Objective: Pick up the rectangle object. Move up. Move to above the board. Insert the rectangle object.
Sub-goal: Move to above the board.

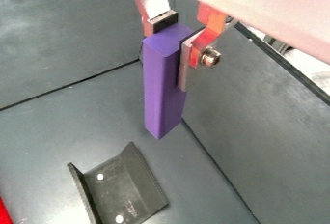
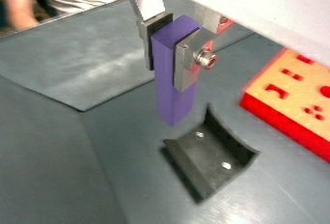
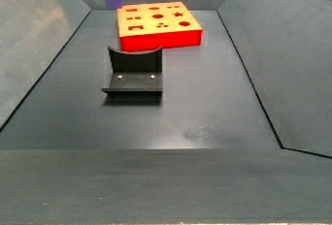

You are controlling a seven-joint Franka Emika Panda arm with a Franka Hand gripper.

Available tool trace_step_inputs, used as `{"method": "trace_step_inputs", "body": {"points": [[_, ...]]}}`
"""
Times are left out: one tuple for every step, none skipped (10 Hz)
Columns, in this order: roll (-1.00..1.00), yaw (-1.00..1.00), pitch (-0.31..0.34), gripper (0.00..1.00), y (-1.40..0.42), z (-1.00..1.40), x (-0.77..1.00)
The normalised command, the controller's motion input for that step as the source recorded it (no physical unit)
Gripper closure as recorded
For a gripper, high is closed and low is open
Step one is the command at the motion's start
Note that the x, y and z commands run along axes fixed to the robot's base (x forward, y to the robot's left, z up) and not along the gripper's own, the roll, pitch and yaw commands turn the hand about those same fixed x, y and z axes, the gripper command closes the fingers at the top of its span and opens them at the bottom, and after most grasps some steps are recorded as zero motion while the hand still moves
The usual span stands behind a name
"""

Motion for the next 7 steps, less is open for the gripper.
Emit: {"method": "trace_step_inputs", "body": {"points": [[0.01,-1.00,0.465,1.00,-1.00,0.09,-0.35],[0.04,-0.74,0.331,1.00,-1.00,0.10,-0.36],[0.00,-0.48,0.199,1.00,-1.00,0.09,-0.36],[-0.01,-0.29,0.112,1.00,-1.00,0.09,-0.36],[0.01,-0.12,0.047,1.00,-1.00,0.10,-0.37],[0.01,-0.03,0.025,1.00,-1.00,0.10,-0.37],[0.02,-0.02,0.019,1.00,-1.00,0.10,-0.37]]}}
